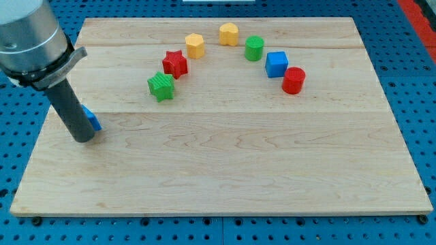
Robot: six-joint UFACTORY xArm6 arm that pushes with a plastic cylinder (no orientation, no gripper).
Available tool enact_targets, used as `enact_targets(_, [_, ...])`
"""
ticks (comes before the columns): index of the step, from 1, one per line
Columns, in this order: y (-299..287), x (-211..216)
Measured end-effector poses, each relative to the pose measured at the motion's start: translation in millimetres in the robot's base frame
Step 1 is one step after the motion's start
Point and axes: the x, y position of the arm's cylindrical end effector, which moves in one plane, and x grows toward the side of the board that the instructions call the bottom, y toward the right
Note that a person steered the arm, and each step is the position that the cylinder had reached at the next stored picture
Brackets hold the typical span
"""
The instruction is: Push the blue triangle to the top center of the board
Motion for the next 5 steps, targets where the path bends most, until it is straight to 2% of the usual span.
enact_targets(5, [-56.5,-92.5])
